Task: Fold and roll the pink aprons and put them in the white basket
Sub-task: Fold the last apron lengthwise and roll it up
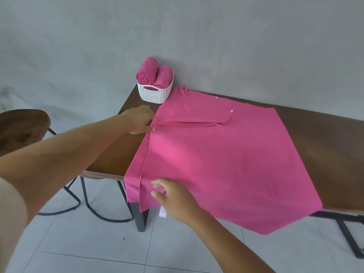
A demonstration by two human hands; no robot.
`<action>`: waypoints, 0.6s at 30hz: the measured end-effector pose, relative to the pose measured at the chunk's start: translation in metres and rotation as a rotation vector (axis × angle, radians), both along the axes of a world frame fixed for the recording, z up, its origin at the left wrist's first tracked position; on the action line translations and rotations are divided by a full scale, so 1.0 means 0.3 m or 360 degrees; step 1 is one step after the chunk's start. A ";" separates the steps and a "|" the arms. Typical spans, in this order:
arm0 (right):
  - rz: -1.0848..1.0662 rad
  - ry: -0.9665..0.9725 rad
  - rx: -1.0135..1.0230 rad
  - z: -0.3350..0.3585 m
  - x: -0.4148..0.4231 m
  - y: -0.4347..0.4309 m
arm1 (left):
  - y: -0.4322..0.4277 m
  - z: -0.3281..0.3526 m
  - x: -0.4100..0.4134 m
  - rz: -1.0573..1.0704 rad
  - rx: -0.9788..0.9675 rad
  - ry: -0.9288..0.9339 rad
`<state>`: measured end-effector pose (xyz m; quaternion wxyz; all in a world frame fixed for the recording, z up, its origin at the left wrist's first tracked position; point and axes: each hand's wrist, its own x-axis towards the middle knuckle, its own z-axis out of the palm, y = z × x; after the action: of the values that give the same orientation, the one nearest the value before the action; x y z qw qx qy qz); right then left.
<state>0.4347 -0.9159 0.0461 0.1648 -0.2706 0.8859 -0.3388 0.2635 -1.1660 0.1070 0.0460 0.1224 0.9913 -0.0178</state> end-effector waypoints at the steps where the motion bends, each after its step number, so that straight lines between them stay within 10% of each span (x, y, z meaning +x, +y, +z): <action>1: -0.0014 0.0014 0.0007 -0.004 -0.009 0.015 | -0.006 -0.028 0.009 0.0000 0.0010 -0.0017; 18: -0.0354 0.0746 0.0250 -0.075 -0.251 0.405 | 0.056 -0.201 0.241 0.0141 0.0142 -0.0628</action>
<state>0.3594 -0.7944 0.0236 -0.0627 -0.2290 0.9478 -0.2131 0.3357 -1.1493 0.0466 0.2347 0.0818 0.9672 0.0525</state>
